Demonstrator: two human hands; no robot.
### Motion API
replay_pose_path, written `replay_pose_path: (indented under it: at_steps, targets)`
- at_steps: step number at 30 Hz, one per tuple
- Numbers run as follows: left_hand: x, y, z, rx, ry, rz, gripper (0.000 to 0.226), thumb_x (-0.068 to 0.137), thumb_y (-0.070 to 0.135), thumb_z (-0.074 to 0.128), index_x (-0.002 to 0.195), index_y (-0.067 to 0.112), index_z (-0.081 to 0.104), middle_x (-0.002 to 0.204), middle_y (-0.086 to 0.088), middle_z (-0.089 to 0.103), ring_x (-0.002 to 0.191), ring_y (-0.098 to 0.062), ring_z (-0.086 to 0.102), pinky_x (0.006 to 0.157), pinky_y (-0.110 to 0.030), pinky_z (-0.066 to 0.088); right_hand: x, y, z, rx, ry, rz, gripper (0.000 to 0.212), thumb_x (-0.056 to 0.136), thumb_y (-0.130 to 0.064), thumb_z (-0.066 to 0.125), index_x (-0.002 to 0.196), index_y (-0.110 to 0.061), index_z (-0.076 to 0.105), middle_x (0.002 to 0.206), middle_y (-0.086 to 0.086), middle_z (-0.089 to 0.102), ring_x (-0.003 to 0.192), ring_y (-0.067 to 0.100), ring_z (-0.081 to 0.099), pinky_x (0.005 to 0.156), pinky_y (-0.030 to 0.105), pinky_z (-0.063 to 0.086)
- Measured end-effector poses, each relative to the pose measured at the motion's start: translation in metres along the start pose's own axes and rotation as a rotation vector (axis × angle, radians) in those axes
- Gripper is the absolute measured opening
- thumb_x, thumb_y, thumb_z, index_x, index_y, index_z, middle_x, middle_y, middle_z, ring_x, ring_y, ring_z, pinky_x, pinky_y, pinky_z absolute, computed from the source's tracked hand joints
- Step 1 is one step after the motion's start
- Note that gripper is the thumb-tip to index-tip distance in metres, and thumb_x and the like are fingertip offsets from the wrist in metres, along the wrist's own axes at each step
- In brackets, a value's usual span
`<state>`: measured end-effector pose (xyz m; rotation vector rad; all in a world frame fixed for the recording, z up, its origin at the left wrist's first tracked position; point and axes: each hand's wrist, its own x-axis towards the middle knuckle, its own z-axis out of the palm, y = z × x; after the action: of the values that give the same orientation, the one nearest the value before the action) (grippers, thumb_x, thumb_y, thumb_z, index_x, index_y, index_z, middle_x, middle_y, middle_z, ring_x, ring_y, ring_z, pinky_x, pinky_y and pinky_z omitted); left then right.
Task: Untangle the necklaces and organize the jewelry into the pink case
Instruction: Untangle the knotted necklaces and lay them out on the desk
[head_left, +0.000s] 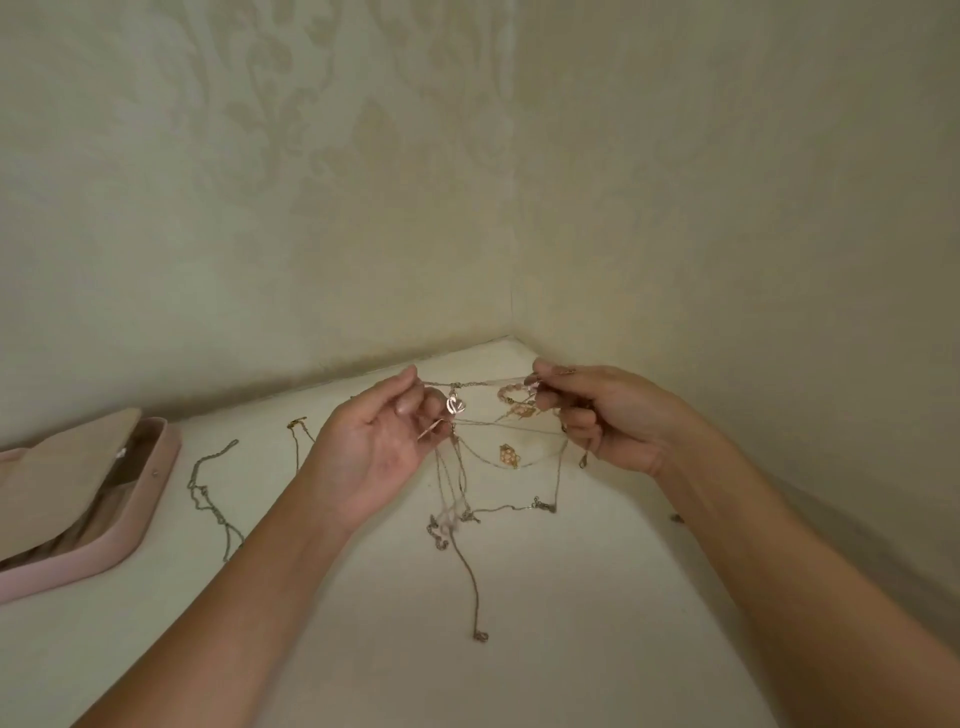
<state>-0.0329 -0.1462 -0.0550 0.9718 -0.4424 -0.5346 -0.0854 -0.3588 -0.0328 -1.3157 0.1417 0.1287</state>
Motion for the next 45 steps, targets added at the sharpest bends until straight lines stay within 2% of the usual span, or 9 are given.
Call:
replay_pose_path:
  at_steps: [4,8,15,22,28,32,38,42,45]
  targets:
    - [-0.003,0.002,0.008,0.013,0.088,-0.010,0.023,0.082,0.024,0.054,0.074,0.012,0.072,0.048,0.003,0.041,0.046,-0.011,0.050,0.054,-0.024,0.051,-0.004,0.001,-0.001,-0.196,-0.134,0.029,0.002,0.082,-0.010,0.064,0.082,-0.009,0.065,0.064,0.001,0.065,0.036,0.002,0.041,0.033,0.011,0.028]
    - [-0.006,-0.002,0.015,0.321,0.133,-0.075,0.024,0.096,0.014,0.044,0.105,0.005,0.065,0.045,0.005,0.031,0.035,-0.008,0.032,0.042,-0.021,0.041,-0.013,-0.003,0.003,-0.560,-0.366,0.103,0.003,0.082,-0.010,0.065,0.080,-0.011,0.066,0.064,-0.003,0.062,0.042,0.004,0.044,0.041,0.014,0.032]
    - [-0.006,-0.003,0.011,0.540,0.195,-0.074,0.017,0.077,0.025,0.068,0.066,0.014,0.072,0.057,0.000,0.043,0.038,-0.005,0.026,0.038,-0.016,0.027,-0.014,-0.009,-0.004,-0.443,-0.138,-0.075,0.024,0.079,-0.033,0.063,0.081,-0.011,0.072,0.079,-0.001,0.066,0.044,0.005,0.037,0.042,0.014,0.029]
    - [-0.002,-0.011,0.006,0.494,0.296,-0.187,0.016,0.087,0.016,0.066,0.085,0.003,0.075,0.058,-0.001,0.057,0.036,-0.004,0.026,0.037,-0.014,0.019,-0.013,0.000,0.007,-0.710,0.057,-0.161,0.014,0.091,-0.009,0.061,0.096,-0.007,0.074,0.045,-0.006,0.057,0.035,0.009,0.028,0.038,0.017,0.023]
    - [0.002,-0.013,0.005,0.362,0.437,-0.156,0.013,0.090,0.010,0.062,0.089,-0.002,0.068,0.078,-0.011,0.073,0.034,-0.003,0.028,0.032,-0.012,0.021,-0.012,0.001,0.009,-0.806,0.001,-0.103,0.011,0.091,-0.015,0.062,0.091,-0.008,0.070,0.052,-0.002,0.063,0.036,0.011,0.033,0.038,0.018,0.029]
    - [0.002,-0.012,0.005,0.377,0.413,-0.091,0.011,0.091,0.014,0.062,0.088,0.004,0.066,0.073,-0.001,0.070,0.040,-0.002,0.033,0.035,-0.012,0.022,-0.013,0.005,0.005,-0.924,-0.171,0.027,0.019,0.083,-0.022,0.073,0.086,-0.004,0.068,0.074,0.008,0.071,0.051,0.012,0.059,0.052,0.025,0.043]
    - [-0.003,-0.012,0.011,0.472,0.286,0.007,0.015,0.082,0.025,0.069,0.072,0.017,0.076,0.073,0.006,0.063,0.048,-0.004,0.030,0.041,-0.013,0.023,-0.008,0.013,0.011,-0.884,-0.071,-0.077,0.040,0.066,-0.047,0.079,0.092,-0.018,0.073,0.089,0.002,0.072,0.077,0.018,0.070,0.074,0.028,0.055]
    - [-0.004,-0.011,0.015,0.499,0.240,0.058,0.019,0.072,0.031,0.069,0.078,0.014,0.075,0.065,0.005,0.061,0.047,-0.004,0.033,0.041,-0.013,0.025,-0.005,0.017,0.024,-0.749,-0.044,-0.228,0.026,0.073,-0.035,0.079,0.097,-0.024,0.075,0.084,-0.014,0.072,0.095,0.003,0.066,0.080,0.011,0.046]
    - [-0.005,-0.011,0.016,0.541,0.207,0.087,0.019,0.073,0.031,0.068,0.078,0.014,0.075,0.053,0.004,0.052,0.044,-0.004,0.031,0.041,-0.014,0.023,-0.005,0.021,0.031,-0.643,-0.077,-0.276,0.019,0.075,-0.022,0.079,0.093,-0.018,0.076,0.093,-0.006,0.075,0.095,0.009,0.068,0.093,0.032,0.050]
